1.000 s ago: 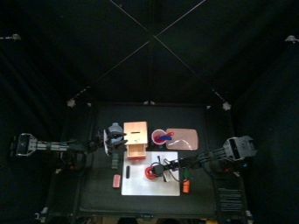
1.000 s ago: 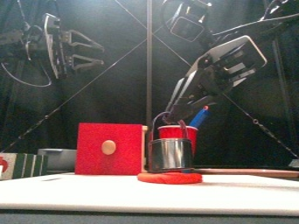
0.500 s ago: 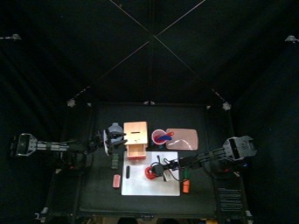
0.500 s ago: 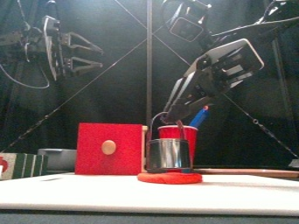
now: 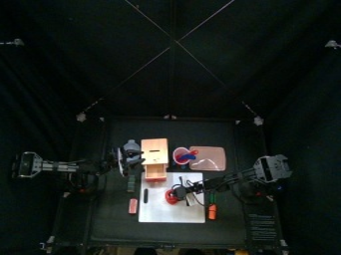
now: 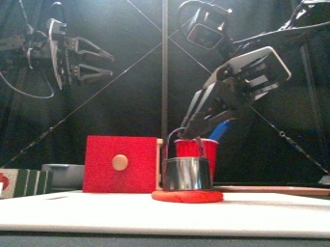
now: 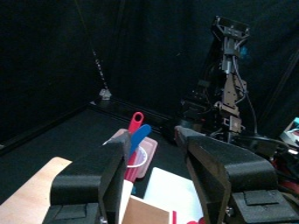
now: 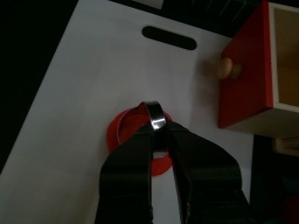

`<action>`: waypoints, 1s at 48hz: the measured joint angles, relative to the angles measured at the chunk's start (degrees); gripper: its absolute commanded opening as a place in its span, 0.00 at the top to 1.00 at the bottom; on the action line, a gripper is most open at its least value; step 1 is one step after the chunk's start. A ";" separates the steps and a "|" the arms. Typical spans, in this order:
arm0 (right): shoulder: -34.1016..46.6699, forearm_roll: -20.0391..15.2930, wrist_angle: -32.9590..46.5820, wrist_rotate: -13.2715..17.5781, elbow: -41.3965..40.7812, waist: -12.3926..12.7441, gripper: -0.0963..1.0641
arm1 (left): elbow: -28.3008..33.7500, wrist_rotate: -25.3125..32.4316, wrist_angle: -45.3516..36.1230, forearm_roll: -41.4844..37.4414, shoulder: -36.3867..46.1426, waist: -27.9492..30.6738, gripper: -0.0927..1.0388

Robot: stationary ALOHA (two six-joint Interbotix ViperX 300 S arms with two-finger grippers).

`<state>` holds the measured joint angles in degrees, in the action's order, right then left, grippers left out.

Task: Get the cutter from the drawer then cut the dough then place the extra dough in the bowl
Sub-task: Place the cutter on the board

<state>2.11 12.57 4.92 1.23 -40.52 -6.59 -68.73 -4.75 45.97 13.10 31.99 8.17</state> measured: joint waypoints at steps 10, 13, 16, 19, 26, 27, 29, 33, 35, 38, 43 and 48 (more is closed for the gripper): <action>0.70 -0.70 1.14 0.09 -0.09 0.00 0.48 | 0.00 0.09 0.00 0.09 0.00 0.00 0.19; 0.53 -0.70 1.05 0.09 -0.26 0.00 0.44 | 0.00 0.09 0.00 0.18 0.00 0.00 0.19; 0.26 -0.88 0.79 0.09 -0.53 0.00 0.39 | 0.00 0.09 -0.09 0.18 0.00 0.00 0.19; 0.09 -1.05 0.18 0.00 -0.62 0.00 0.34 | 0.00 0.00 0.00 0.18 0.00 0.00 0.19; -0.88 -1.32 -0.88 0.00 -0.79 0.00 0.30 | 0.00 0.09 -0.09 0.26 0.00 0.00 0.19; -1.23 -1.32 -0.97 0.09 -0.79 0.00 0.30 | 0.00 0.09 0.00 0.26 0.00 0.00 0.19; -2.02 -1.23 -1.32 0.00 -0.79 -0.09 0.30 | 0.00 0.18 0.00 0.26 0.00 0.00 0.19; -3.43 -1.23 -1.85 0.00 -0.53 0.00 0.30 | 0.00 0.35 0.00 0.26 0.00 0.00 0.19; -3.96 -1.32 -1.93 0.00 0.00 0.00 0.30 | 0.00 0.44 -0.09 0.26 0.00 0.09 0.19; -4.57 -1.32 -2.11 0.18 1.14 0.09 0.30 | 0.00 0.44 -0.09 0.53 0.00 0.79 0.19; -4.57 -1.05 -3.16 -0.35 3.43 0.09 0.31 | 1.41 0.53 -0.79 1.76 0.00 3.87 0.19; -2.55 -1.23 -3.69 0.09 5.80 0.00 0.33 | 3.96 0.70 -4.92 2.37 -0.09 8.35 0.22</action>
